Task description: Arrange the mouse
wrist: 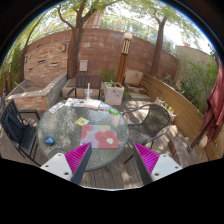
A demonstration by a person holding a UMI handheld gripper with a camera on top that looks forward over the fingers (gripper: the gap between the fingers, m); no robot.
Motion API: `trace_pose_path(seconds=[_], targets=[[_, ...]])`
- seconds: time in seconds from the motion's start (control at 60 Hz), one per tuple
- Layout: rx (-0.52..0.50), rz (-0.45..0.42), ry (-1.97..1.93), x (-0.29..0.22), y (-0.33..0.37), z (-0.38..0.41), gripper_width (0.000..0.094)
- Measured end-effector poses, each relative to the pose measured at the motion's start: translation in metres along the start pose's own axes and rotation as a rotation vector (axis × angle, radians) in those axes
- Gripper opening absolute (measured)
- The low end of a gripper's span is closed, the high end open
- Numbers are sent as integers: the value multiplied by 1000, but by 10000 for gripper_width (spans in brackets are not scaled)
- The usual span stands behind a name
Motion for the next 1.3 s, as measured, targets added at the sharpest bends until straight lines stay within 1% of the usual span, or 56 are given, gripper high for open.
trace_pose_path(seconds=[0.1, 0.117, 0.217, 0.233, 0.25, 0.283, 0.333, 0.417, 0.5, 0.55, 0.717, 0.783, 0.8, 0.883, 1.05, 1.15, 1.3], targets=[[-1, 21, 6, 13, -4, 3, 843], [-3, 24, 7, 25, -8, 6, 841], [-24, 53, 31, 59, -22, 23, 839], [-27, 66, 38, 51, -24, 26, 841], [-32, 63, 42, 74, -28, 33, 841], [-41, 80, 56, 93, -34, 42, 841], [-63, 105, 78, 122, -43, 62, 841], [-118, 129, 111, 154, -62, 106, 840], [-166, 145, 132, 179, -81, 151, 843], [-200, 146, 130, 185, -92, 185, 847], [-284, 85, 112, 175, -143, 282, 844], [-302, 66, 99, 168, -166, 314, 843], [-309, 67, 95, 156, -175, 320, 841], [-312, 47, 87, 150, -201, 355, 846], [-308, 38, 112, 130, -252, 393, 846], [-316, 27, 117, 118, -268, 406, 837], [-299, 16, 113, 93, -295, 413, 838]])
Point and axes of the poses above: the point between the fingertips, and its own axes, seen from behind it with the camera up: z to the left, x down, y backward, against the way the camera looks, the point moved 1 cm from there along y, backward, against the way the camera looks, and after that the axes turned 1 degree about z, right-handed, at the moved point
